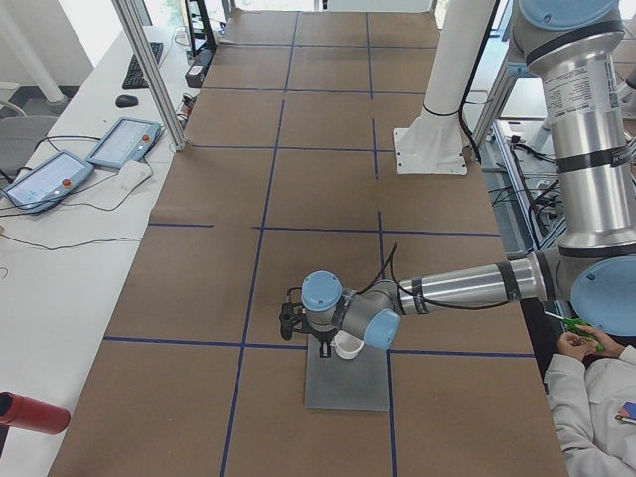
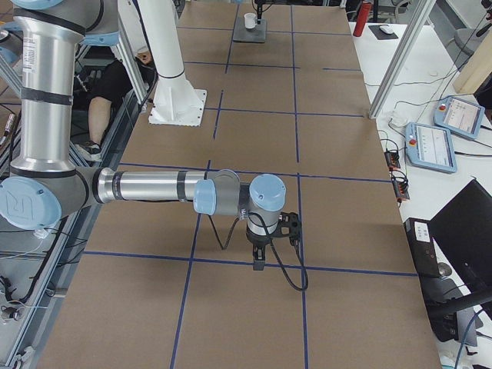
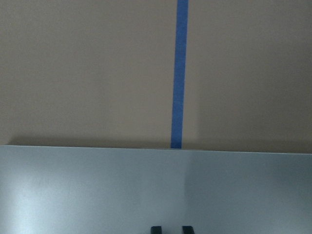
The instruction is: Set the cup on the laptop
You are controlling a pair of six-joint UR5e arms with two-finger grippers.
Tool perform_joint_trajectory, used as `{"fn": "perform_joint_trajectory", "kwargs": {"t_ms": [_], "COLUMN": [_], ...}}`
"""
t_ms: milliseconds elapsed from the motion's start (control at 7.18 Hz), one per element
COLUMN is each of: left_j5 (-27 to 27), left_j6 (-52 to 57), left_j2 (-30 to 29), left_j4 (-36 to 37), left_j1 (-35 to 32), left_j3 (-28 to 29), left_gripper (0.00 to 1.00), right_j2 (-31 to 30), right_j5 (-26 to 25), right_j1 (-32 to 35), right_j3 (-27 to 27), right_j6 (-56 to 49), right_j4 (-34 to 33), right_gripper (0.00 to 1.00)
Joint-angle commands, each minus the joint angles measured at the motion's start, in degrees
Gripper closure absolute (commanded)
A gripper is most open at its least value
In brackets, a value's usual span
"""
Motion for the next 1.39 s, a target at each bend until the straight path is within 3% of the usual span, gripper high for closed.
{"fn": "perform_joint_trajectory", "kwargs": {"t_ms": [0,278,696,835,975,1253], "left_j5": [0.2,0.3,-0.3,-0.4,-0.4,0.2], "left_j6": [0.2,0.3,1.3,8.0,15.0,31.2], "left_j2": [-0.3,-0.4,-0.8,-0.8,-0.7,-0.9], "left_j4": [0.0,0.1,0.6,1.3,7.1,26.7], "left_j1": [0.2,0.1,-0.7,-2.5,-7.3,-16.8], "left_j3": [0.0,-0.3,-1.9,-2.5,-4.4,-13.7], "left_gripper": [0.25,0.0,0.0,0.0,0.0,0.0], "right_j2": [0.0,0.0,0.0,0.0,0.0,0.0], "right_j5": [0.0,0.0,0.0,0.0,0.0,0.0], "right_j1": [0.0,0.0,0.0,0.0,0.0,0.0], "right_j3": [0.0,0.0,0.0,0.0,0.0,0.0], "right_j6": [0.0,0.0,0.0,0.0,0.0,0.0], "right_j4": [0.0,0.0,0.0,0.0,0.0,0.0], "right_gripper": [0.0,0.0,0.0,0.0,0.0,0.0]}}
